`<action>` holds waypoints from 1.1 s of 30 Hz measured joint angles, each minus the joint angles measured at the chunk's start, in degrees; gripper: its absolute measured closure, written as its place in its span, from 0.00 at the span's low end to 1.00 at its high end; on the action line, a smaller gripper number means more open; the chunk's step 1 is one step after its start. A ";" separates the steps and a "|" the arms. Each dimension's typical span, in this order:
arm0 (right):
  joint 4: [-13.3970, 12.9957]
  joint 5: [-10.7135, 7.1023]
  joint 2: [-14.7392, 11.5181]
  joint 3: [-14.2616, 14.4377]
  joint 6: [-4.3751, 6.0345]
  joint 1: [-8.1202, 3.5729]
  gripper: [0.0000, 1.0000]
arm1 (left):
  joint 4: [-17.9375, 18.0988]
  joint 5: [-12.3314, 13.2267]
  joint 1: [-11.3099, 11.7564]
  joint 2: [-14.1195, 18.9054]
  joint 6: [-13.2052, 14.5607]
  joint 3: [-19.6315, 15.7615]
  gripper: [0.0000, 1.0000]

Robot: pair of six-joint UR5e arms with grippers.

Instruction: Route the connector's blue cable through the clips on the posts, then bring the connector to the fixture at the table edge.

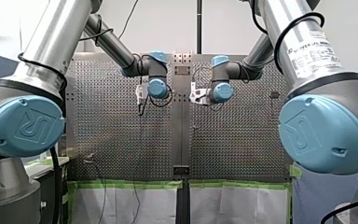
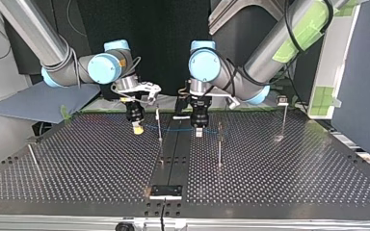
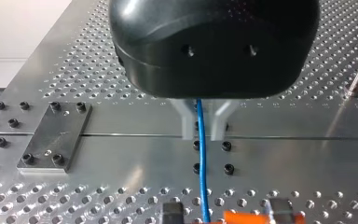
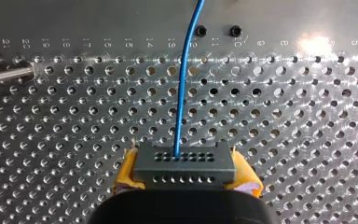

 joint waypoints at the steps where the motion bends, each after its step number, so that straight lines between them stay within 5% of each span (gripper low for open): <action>1: 0.02 0.00 0.01 0.00 0.00 0.00 1.00 | 0.00 0.00 0.03 0.00 -0.06 0.00 1.00; 23: 0.63 0.00 0.01 0.01 -0.24 0.12 1.00 | 0.13 -0.09 -0.42 0.02 -1.23 -0.34 1.00; 33: 0.68 0.17 0.05 1.01 -0.62 0.32 1.00 | 3.40 -0.48 -0.66 -0.16 -1.08 -3.07 1.00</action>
